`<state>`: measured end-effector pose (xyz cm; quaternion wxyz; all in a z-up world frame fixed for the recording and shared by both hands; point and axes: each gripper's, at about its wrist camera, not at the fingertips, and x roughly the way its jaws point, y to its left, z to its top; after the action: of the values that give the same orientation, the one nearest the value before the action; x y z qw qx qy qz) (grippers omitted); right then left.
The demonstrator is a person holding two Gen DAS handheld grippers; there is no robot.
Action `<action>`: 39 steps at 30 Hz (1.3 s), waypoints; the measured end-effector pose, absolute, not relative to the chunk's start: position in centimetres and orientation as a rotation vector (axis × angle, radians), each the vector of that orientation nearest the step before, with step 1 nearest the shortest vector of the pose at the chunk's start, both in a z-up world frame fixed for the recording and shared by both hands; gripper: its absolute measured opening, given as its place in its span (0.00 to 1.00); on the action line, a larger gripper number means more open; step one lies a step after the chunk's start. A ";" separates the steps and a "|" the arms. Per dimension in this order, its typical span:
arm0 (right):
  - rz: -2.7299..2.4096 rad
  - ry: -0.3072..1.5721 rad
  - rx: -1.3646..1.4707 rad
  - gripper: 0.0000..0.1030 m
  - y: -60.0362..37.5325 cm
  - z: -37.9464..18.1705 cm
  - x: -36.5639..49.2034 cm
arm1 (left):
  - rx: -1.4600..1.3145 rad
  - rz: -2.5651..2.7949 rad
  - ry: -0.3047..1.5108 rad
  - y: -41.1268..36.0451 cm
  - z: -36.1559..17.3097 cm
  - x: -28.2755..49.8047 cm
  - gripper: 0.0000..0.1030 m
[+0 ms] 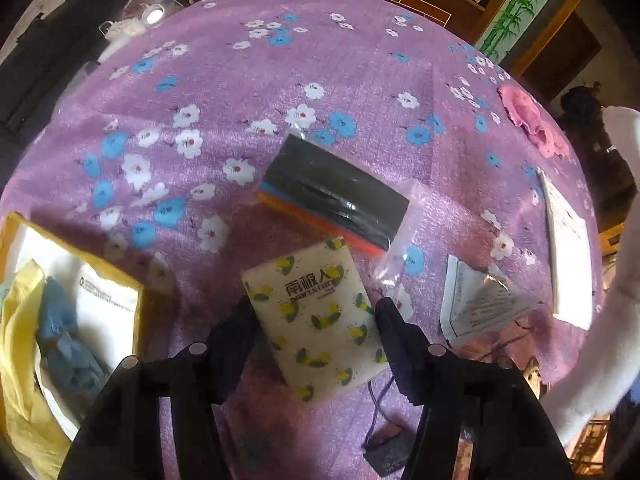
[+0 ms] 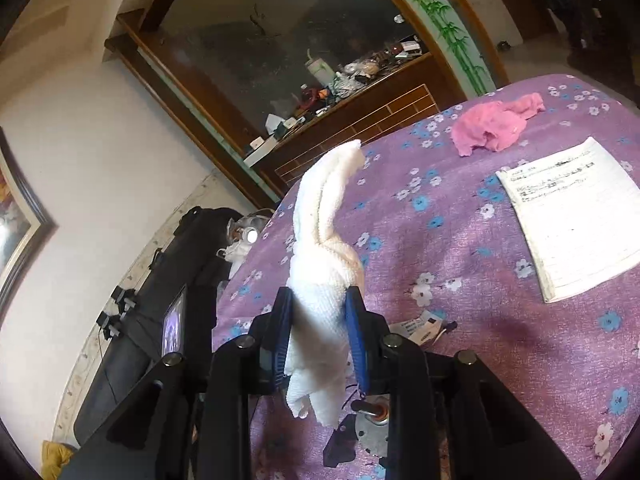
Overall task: Organize soft objects
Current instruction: 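Drop tissue box into box with left tool while right tool drops white rabbit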
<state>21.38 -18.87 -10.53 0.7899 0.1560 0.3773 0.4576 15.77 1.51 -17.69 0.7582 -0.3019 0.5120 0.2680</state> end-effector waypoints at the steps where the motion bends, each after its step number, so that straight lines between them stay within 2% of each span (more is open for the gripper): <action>1: 0.985 0.811 0.334 0.25 -18.8 -10.5 21.3 | -0.662 0.583 1.114 1.4 -17.5 15.4 0.61; 7: 1.037 0.796 0.336 0.25 -18.7 -10.2 21.0 | -0.692 0.469 0.943 -0.8 -11.0 8.6 0.60; 12: 1.149 0.816 0.336 0.25 -17.3 -10.7 19.6 | -0.682 0.446 0.746 -0.6 -3.9 -1.1 0.60; 16: 1.292 0.784 0.257 0.25 -15.2 -10.1 16.3 | -0.625 0.565 0.669 1.0 -1.3 -8.6 0.60; 22: 1.451 0.931 0.207 0.26 -10.9 -11.1 10.9 | -0.635 0.665 0.685 5.0 -4.3 -13.9 0.61; 31: 1.300 1.004 -0.080 0.25 -3.3 -14.0 5.3 | -0.634 0.659 0.789 8.0 -11.2 -10.8 0.61; 34: 1.235 0.952 -0.195 0.26 -1.6 -14.8 4.1 | -0.624 0.686 0.808 9.1 -13.6 -10.2 0.61; 38: 1.220 0.929 -0.204 0.31 -1.6 -14.9 3.5 | -0.691 0.669 0.808 9.6 -15.1 -10.4 0.68; 39: 1.236 0.936 -0.182 0.39 -2.0 -14.6 3.4 | -0.700 0.651 0.800 9.4 -14.9 -10.6 0.69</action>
<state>3.43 -2.03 -14.62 0.7106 -0.0818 0.4221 0.5569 -10.64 9.38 -14.89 0.8121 -0.3277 0.3744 0.3047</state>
